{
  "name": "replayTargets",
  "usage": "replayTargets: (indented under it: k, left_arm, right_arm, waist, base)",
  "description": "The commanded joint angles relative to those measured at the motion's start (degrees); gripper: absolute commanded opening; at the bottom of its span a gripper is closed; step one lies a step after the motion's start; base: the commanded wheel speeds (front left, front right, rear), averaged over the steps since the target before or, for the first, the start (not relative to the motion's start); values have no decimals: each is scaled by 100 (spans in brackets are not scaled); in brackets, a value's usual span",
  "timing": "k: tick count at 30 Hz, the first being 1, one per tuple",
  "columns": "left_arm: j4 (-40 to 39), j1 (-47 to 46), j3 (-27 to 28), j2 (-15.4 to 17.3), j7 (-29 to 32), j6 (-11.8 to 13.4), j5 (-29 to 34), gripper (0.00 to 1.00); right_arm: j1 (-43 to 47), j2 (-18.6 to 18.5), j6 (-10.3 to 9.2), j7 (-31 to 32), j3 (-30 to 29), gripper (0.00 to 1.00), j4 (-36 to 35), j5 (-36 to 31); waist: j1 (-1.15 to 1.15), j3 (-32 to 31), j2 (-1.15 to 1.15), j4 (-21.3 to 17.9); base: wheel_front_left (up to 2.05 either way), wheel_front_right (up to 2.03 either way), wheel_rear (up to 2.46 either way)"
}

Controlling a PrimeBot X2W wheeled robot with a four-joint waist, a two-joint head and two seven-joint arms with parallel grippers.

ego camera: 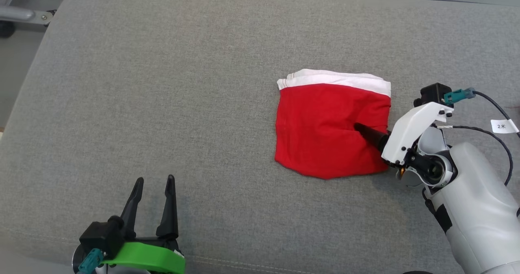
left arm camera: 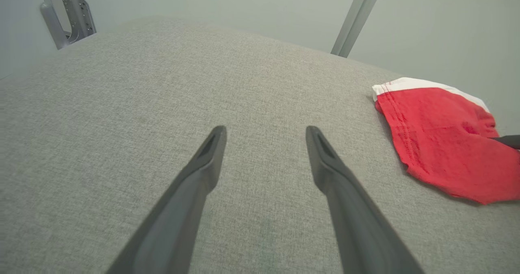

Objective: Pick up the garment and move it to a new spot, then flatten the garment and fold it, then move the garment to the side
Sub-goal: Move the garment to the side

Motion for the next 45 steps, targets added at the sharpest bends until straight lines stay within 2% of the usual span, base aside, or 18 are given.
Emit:
replayTargets:
  k: [1, 2, 6, 11, 18, 23, 29, 38, 45]
  left_arm:
    - [-3, -40, 27, 11, -13, 41, -28, 100]
    - [-8, -40, 33, 11, -13, 50, -35, 100]
    - [-32, 29, 51, 11, -13, 46, -18, 100]
    - [-107, 129, 111, 11, -13, 19, 82, 100]
    - [-218, -16, 133, 13, -13, -24, 276, 100]
    - [-198, -184, 99, 13, -13, -59, 324, 100]
    - [-144, -309, 100, 15, -13, -83, 307, 100]
    - [-41, -458, 6, 14, -13, -100, 228, 100]
    - [-28, -513, 49, 14, -13, -104, 173, 100]
  right_arm:
    - [34, 13, -4, -50, 85, 22, 58, 86]
    - [23, 34, -4, -35, 132, 0, 42, 157]
    - [17, 46, -2, -26, 358, 0, -223, 402]
    - [207, -95, -2, -183, 643, 0, -784, 697]
    - [398, -925, -2, 9, 810, 0, -1632, 628]
    - [183, -1377, -2, 295, 546, 0, -2065, 489]
    - [-278, -1709, -2, 1032, 188, 0, -2336, 134]
    - [-1042, -2059, -3, 2187, -252, 0, -2151, -573]
    - [-1225, -2388, -3, 2894, -501, 0, -2103, -800]
  waist:
    - [0, 37, 0, 21]
    - [0, 38, 0, -10]
    - [0, 8, 0, -209]
    - [0, -84, 0, -811]
    - [0, 46, 0, -1770]
    - [0, 202, 0, -2105]
    - [0, 349, 0, -2098]
    - [0, 613, 0, -1693]
    - [0, 766, 0, -1439]
  base:
    - [0, 0, 0]
    - [0, 0, 0]
    - [0, 0, 0]
    - [0, 0, 0]
    - [0, 0, 0]
    - [0, 0, 0]
    - [0, 0, 0]
    - [0, 0, 0]
    - [0, 0, 0]
